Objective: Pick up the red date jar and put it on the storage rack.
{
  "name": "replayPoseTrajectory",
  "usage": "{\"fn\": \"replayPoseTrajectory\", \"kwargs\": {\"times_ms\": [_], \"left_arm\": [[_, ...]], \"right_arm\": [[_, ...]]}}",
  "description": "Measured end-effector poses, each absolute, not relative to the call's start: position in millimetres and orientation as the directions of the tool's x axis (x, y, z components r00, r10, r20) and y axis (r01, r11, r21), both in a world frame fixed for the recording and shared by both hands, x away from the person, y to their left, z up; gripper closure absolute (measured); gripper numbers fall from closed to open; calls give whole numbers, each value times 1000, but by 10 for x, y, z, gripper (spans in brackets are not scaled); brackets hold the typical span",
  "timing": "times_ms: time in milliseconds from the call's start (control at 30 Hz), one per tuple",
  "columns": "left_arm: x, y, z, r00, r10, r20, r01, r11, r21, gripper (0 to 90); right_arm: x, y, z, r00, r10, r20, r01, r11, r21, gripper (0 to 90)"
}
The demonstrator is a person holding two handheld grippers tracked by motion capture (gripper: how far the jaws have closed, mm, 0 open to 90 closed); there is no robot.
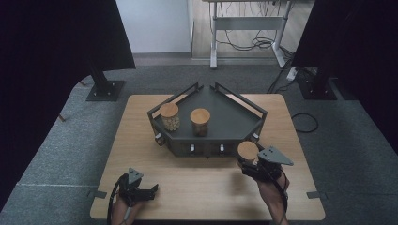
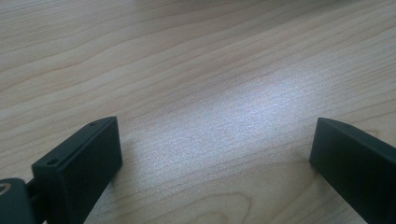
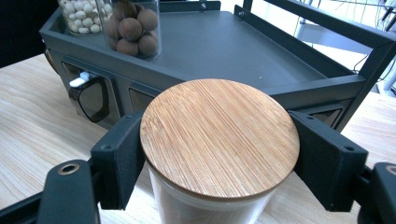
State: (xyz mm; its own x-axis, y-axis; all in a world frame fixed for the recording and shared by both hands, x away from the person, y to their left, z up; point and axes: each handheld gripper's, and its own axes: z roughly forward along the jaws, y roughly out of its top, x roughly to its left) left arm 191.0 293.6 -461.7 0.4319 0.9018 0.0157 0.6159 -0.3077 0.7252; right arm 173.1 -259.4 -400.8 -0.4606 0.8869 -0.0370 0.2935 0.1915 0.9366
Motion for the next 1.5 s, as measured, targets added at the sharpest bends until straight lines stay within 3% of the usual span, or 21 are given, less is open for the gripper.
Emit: {"fn": "replayPoseTrajectory", "kwargs": {"times_ms": [1500], "left_arm": [[1910,2941,-4619,438,899,13,614,-310,726,20]], "right_arm": [[1823,-2561,-3659,-487,873,-28,285,189,940,229]]}}
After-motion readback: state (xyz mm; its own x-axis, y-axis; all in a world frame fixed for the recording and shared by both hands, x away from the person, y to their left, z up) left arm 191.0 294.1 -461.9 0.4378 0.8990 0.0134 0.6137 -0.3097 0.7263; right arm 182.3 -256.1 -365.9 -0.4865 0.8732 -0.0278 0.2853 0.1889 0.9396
